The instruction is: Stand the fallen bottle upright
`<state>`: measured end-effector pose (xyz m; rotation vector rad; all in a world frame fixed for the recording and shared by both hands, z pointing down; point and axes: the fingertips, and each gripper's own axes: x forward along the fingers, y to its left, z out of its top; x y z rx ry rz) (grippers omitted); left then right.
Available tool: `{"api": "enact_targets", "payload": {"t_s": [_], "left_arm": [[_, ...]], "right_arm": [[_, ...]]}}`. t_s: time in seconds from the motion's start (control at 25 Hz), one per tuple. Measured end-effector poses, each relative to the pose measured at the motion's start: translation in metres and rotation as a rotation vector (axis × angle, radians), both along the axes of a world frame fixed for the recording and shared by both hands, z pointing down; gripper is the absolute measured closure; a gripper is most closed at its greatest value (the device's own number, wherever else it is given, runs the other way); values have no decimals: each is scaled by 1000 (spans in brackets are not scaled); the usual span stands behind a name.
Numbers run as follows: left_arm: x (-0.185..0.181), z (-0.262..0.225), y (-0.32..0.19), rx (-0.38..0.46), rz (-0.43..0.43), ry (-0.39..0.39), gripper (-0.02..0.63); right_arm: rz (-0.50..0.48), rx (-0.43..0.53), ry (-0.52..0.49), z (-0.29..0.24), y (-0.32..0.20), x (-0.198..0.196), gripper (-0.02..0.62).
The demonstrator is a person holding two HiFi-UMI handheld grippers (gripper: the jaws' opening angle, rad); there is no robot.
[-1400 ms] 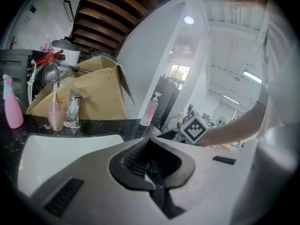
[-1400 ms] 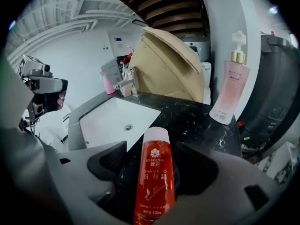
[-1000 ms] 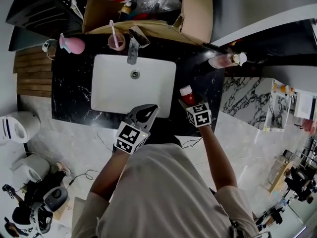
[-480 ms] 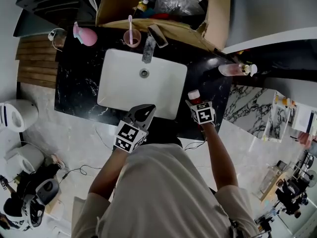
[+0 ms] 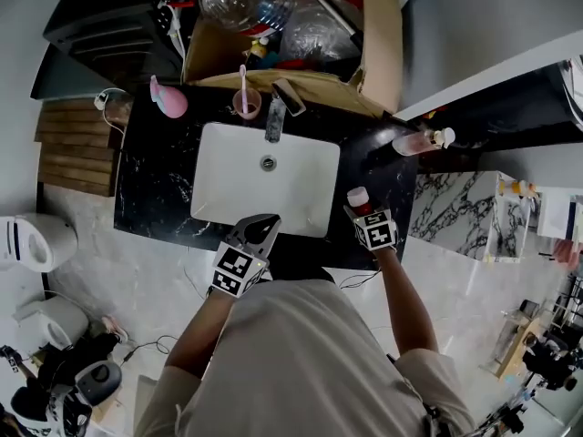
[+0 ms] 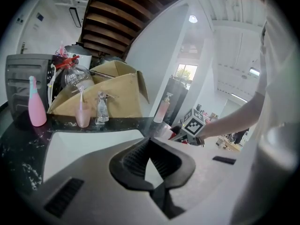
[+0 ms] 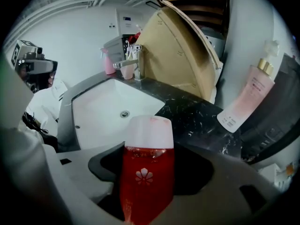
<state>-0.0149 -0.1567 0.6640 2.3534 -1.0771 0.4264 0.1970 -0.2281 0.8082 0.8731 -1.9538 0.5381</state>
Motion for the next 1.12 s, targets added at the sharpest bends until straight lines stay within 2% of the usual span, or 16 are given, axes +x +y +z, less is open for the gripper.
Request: {"api": "enact_targets", "payload": {"t_s": [0.32,0.56,0.76,1.12], "left_arm": [[-6,-21,8,43,41,26,598],[-1,-37,10,79,83,28,598],[1,-48,10,105,101,26,598],[-10,-60,13,135,86,17,598]], "right_arm": [[104,112,-12,-44,10,23,287],[175,162,-34,-69,20,39,287],[205,189,-43,-82,22,43,287],[219,221,-52,-98,23,46,288]]}}
